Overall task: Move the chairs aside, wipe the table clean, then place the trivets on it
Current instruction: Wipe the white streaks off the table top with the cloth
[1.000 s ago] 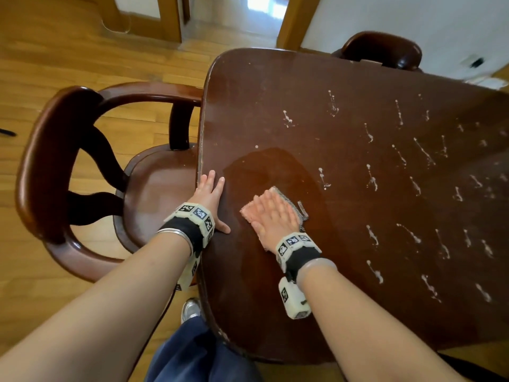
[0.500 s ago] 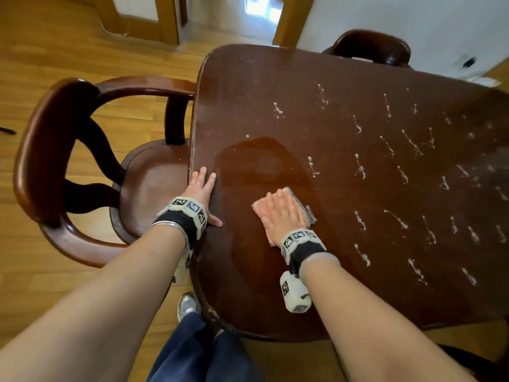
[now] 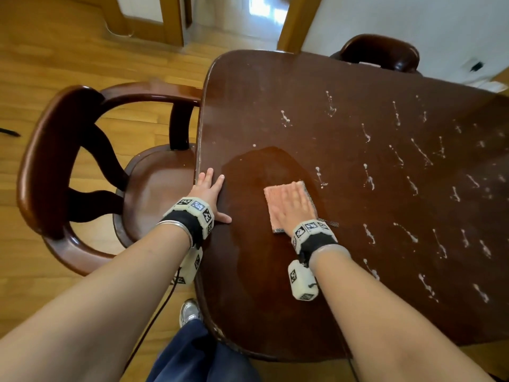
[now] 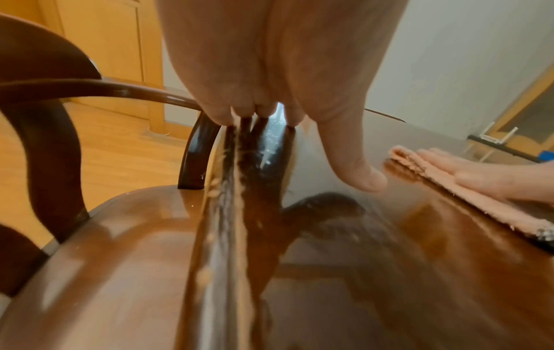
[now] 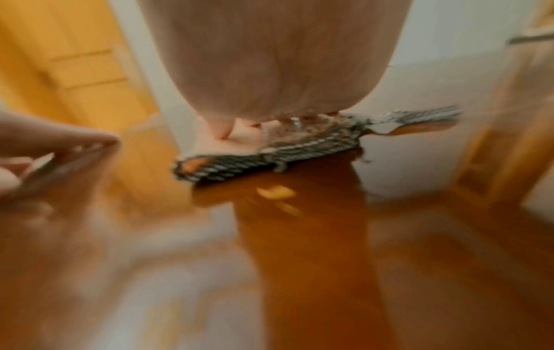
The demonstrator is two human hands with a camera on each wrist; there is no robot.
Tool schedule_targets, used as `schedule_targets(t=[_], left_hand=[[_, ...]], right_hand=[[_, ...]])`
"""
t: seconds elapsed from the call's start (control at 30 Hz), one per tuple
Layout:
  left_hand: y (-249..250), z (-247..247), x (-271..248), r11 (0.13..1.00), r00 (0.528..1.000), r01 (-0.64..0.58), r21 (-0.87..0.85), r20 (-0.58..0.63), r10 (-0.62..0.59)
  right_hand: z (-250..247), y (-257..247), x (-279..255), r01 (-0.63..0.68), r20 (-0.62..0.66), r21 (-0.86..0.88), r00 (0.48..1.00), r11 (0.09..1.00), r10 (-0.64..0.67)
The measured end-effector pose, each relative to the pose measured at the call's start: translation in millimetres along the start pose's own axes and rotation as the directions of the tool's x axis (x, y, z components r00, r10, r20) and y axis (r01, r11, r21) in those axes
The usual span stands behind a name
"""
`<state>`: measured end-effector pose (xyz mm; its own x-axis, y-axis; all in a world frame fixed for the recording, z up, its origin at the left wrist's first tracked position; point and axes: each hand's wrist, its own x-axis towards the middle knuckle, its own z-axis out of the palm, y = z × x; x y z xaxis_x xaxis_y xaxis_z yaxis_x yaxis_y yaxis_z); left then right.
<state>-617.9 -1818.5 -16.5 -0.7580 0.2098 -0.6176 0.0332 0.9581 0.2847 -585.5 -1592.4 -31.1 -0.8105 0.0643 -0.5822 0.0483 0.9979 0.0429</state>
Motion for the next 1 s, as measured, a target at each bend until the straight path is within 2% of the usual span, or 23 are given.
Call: schedule_targets(t=[0.07, 0.17, 0.2, 0.23, 0.3, 0.37, 0.53, 0.63, 0.73, 0.77, 0.83, 0.9, 0.93, 1.0], left_hand=[[3.1, -9.1, 13.4, 1.000, 1.000, 0.005, 0.009, -0.028, -0.004], [8.6, -25.6, 35.9, 0.999, 0.998, 0.019, 0.041, -0.066, -0.016], [9.1, -31.6, 42.6, 0.998, 0.998, 0.018, 0.055, -0.068, -0.014], [9.2, -38.4, 50.2, 0.998, 0.998, 0.010, 0.067, -0.061, -0.006], [7.1, -51.4, 63.8, 0.997, 0.999, -0.001, 0.079, -0.047, 0.005], [4.0, -65.4, 78.1, 0.998, 0.998, 0.002, 0.070, -0.065, 0.002], [-1.6, -89.3, 108.4, 0.995, 0.997, -0.003, 0.101, -0.072, 0.011], [-5.1, -89.1, 115.4, 0.992, 0.998, -0.019, 0.127, -0.057, 0.026], [-5.2, -88.5, 116.1, 0.992, 0.999, -0.027, 0.121, -0.035, 0.032], [-5.4, -89.1, 116.4, 0.993, 0.999, -0.028, 0.113, -0.033, 0.032], [-5.3, -90.4, 115.6, 0.994, 0.999, -0.034, 0.103, -0.022, 0.036], [-5.5, -91.7, 114.8, 0.994, 0.999, -0.033, 0.103, -0.026, 0.036], [-6.0, -91.9, 114.9, 0.994, 0.999, -0.035, 0.100, -0.026, 0.038], [-6.1, -91.4, 114.5, 0.995, 0.999, -0.036, 0.098, -0.029, 0.039]], right_hand=[[-6.5, -24.1, 8.4, 0.006, -0.029, 0.025, 1.000, 1.000, -0.005], [-11.4, -56.3, 6.8, 0.227, -0.055, -0.002, 0.972, 0.974, -0.227], [-11.5, -55.9, 6.2, 0.261, -0.059, -0.008, 0.963, 0.965, -0.261], [-11.3, -49.0, 12.4, 0.243, -0.073, 0.010, 0.968, 0.970, -0.242], [-17.6, -30.8, 34.3, 0.088, -0.089, 0.067, 0.993, 0.994, -0.082], [-34.7, -21.1, 66.9, -0.010, -0.085, 0.071, 0.996, 0.997, 0.016], [-82.7, -57.6, 127.3, 0.072, -0.124, 0.161, 0.991, 0.984, -0.052], [-81.3, -77.2, 122.1, 0.115, -0.146, 0.124, 0.984, 0.986, -0.097], [-57.7, -51.3, 108.5, 0.197, -0.088, 0.007, 0.977, 0.980, -0.196], [-54.4, -37.0, 107.7, 0.183, -0.066, -0.013, 0.981, 0.983, -0.183], [-61.9, -18.7, 112.3, 0.044, -0.035, 0.053, 0.998, 0.998, -0.043], [-78.6, -25.3, 124.3, -0.092, -0.019, 0.146, 0.995, 0.985, 0.096], [-86.3, -36.6, 129.5, -0.104, -0.031, 0.160, 0.993, 0.982, 0.111], [-94.6, -65.4, 131.7, -0.042, -0.066, 0.123, 0.997, 0.992, 0.050]])
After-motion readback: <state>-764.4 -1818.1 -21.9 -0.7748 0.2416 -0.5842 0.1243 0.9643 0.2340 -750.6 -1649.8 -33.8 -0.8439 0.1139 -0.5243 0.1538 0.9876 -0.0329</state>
